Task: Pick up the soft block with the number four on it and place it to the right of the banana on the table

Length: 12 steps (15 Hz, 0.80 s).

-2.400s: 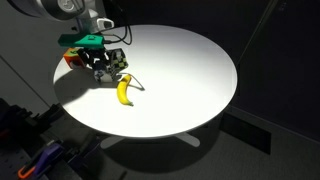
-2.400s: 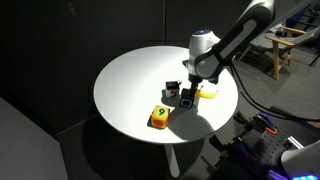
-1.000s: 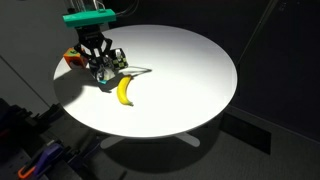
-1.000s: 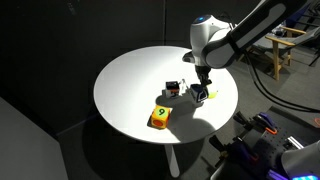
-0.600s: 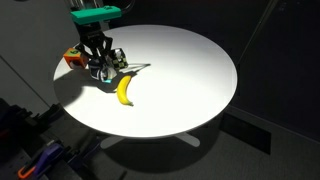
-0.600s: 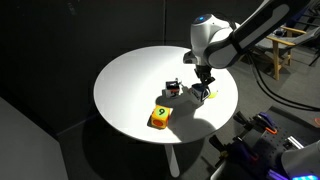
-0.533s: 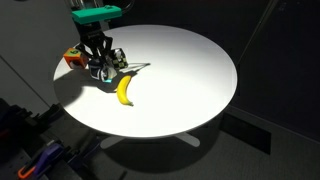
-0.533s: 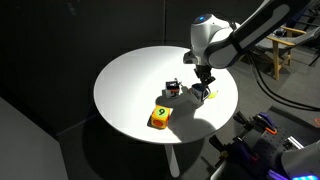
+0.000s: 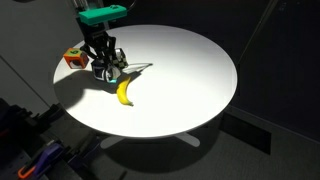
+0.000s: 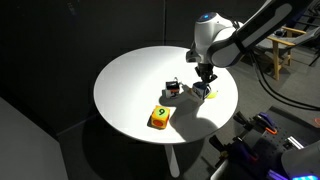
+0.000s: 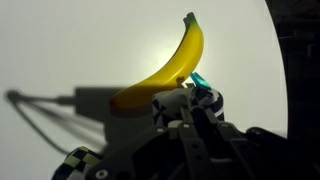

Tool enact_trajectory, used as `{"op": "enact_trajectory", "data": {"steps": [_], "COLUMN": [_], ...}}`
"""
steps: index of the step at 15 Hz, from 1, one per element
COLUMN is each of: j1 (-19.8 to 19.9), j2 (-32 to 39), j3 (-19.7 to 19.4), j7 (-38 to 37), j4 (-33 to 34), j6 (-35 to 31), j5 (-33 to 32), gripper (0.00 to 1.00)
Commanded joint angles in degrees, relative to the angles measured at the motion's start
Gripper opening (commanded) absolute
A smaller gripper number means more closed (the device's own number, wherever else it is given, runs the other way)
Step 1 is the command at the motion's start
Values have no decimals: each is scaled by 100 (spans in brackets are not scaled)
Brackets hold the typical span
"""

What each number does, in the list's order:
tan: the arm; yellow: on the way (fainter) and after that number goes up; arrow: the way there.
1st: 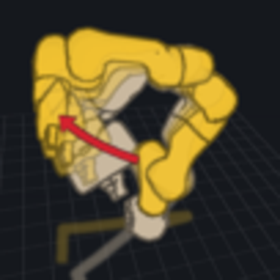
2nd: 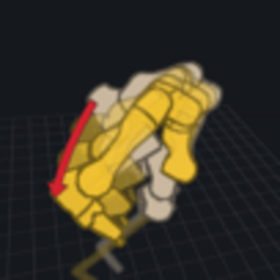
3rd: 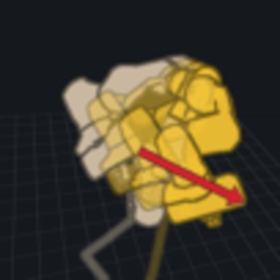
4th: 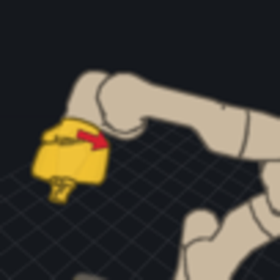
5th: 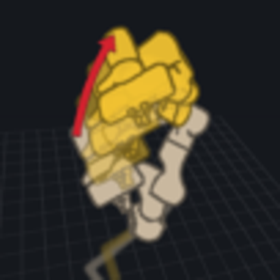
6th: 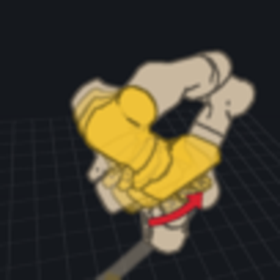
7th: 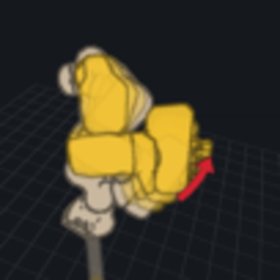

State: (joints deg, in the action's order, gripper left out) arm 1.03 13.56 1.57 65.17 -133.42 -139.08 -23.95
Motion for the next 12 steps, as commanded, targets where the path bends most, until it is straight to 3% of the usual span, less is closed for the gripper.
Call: {"op": "enact_trajectory", "data": {"steps": [1, 12], "j1": [208, 661], "j2": [-327, -226], "j3": [-148, -685], "j7": [254, 282], "j4": [-286, -233], "j6": [-260, -532], "j5": [-48, -72], "gripper": [5, 5]}}
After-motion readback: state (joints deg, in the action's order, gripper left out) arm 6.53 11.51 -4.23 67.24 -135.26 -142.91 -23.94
